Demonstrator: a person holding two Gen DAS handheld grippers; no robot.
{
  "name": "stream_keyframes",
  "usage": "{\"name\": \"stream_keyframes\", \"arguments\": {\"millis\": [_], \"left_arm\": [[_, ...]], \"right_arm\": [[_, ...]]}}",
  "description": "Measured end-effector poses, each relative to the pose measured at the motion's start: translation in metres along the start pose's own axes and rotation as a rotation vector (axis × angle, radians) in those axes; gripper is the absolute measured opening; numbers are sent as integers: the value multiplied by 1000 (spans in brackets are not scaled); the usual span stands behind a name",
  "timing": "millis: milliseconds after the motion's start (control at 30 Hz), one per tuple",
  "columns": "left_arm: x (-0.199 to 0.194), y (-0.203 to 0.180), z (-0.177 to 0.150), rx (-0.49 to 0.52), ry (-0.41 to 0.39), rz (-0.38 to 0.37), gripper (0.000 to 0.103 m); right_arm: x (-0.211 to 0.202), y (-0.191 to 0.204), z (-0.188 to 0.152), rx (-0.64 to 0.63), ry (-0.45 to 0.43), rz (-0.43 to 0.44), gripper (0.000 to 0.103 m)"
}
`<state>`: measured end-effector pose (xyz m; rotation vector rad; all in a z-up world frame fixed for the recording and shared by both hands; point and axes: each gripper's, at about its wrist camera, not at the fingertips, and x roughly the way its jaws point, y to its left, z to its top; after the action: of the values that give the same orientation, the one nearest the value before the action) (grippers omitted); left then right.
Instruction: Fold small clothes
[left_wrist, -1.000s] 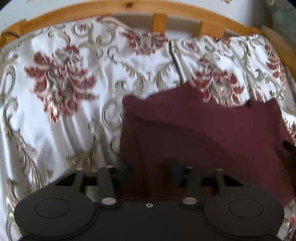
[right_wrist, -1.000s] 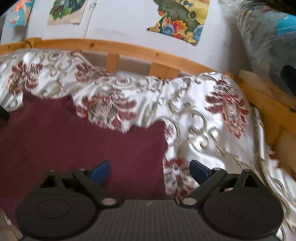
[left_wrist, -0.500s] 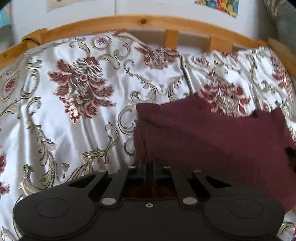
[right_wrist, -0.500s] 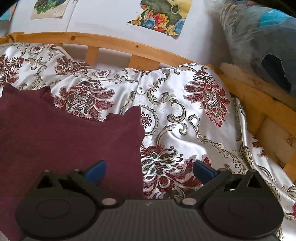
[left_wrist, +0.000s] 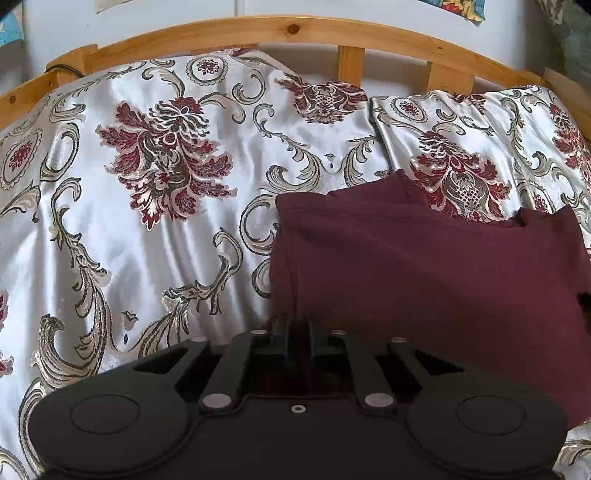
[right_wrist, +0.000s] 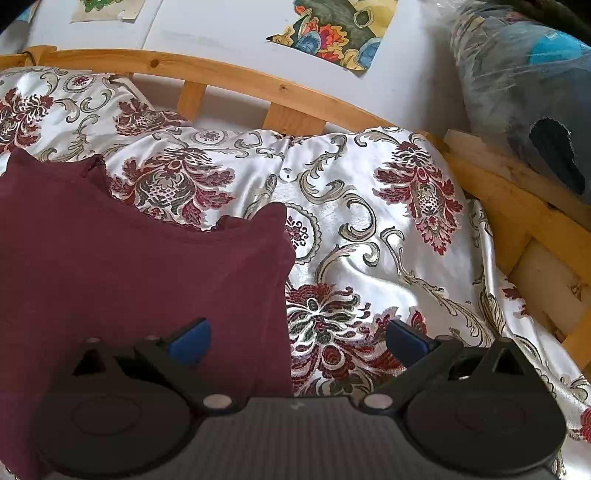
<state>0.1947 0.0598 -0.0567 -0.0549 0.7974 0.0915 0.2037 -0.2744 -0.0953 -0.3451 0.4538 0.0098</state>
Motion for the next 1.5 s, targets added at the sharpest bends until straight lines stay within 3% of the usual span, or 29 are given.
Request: {"name": "stream_keyframes", "arguments": {"millis": [200, 333, 367, 567, 733, 900, 1067, 1333, 1500], "left_arm": [[-10, 0, 2, -7, -12, 5, 43], [-16, 0, -1, 7, -37, 29, 83], [-18, 0, -2, 10, -46, 32, 89], [-24, 12, -13, -28, -51, -33, 102], [-26, 20, -28, -47, -47, -140, 102], [-14, 30, -45, -69, -10, -191, 102], [-3, 47, -54, -184, 12, -251, 102], [1, 38, -61, -141, -7, -215, 102], [2, 32, -72, -124, -59, -169, 102]], "right_arm": [[-5, 3, 1, -17, -10, -18, 103], [-9, 8, 4, -49, -27, -40, 103], [-12, 9, 5, -57, -38, -44, 103], [-31, 16, 14, -38, -78, -36, 103], [-56, 27, 27, 34, -116, 13, 103], [-77, 47, 29, 131, -111, 114, 103], [-76, 75, 21, 91, -96, 168, 103], [-50, 110, -1, -15, -9, 172, 103], [-50, 113, -6, -7, -20, 168, 103]]}}
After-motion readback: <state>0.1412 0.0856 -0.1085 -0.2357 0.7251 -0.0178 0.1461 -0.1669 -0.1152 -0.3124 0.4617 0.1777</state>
